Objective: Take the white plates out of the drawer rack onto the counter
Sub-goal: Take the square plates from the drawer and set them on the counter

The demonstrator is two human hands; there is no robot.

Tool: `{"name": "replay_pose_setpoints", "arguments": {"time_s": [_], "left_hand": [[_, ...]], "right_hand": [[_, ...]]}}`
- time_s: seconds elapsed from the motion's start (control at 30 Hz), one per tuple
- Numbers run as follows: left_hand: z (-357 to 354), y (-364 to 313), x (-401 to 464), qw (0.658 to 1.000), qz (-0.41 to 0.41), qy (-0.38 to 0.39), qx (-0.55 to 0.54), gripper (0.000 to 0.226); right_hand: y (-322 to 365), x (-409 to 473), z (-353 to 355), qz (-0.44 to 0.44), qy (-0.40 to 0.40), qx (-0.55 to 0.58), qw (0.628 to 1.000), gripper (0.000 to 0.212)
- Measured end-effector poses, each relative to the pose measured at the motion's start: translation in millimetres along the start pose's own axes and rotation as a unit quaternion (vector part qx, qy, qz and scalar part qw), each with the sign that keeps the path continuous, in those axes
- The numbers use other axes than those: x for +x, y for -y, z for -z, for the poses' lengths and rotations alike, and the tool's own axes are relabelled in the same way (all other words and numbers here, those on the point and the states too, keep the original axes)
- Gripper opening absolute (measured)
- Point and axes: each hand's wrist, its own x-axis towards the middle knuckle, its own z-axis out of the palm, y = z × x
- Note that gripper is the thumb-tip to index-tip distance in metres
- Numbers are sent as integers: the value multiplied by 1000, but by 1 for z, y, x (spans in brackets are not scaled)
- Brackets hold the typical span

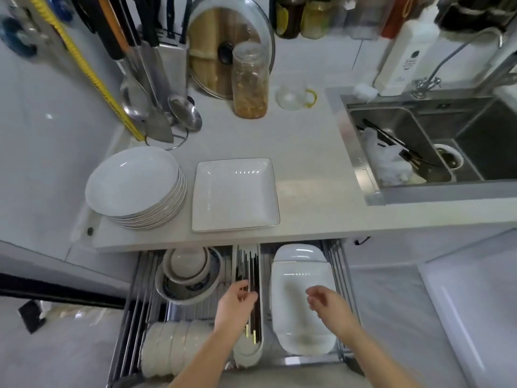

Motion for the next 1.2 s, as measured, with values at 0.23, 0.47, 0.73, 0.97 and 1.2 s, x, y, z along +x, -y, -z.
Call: {"name": "replay_pose_setpoints", "arguments": {"time_s": [0.23, 0.47, 0.73, 0.97, 1.2], "left_hand": [[-68, 47, 15, 990, 92, 85, 59, 45], [-108, 73, 44, 978, 97, 83, 164, 45], [-132, 94, 75, 965, 93, 32, 244, 48], [-136, 107, 87, 972, 74, -3, 222, 22], [-119, 97, 82, 982, 44, -4, 182, 28]], "right_hand": [[-87, 2, -13, -80, 18, -77, 994, 26], [-121, 33, -19, -146, 28, -128, 981, 45], [-144, 70, -36, -201, -16, -137, 970, 45], [-150, 87, -35, -209, -13, -176, 962, 50], [-139, 78, -25, -206, -28, -189, 960, 39]]}}
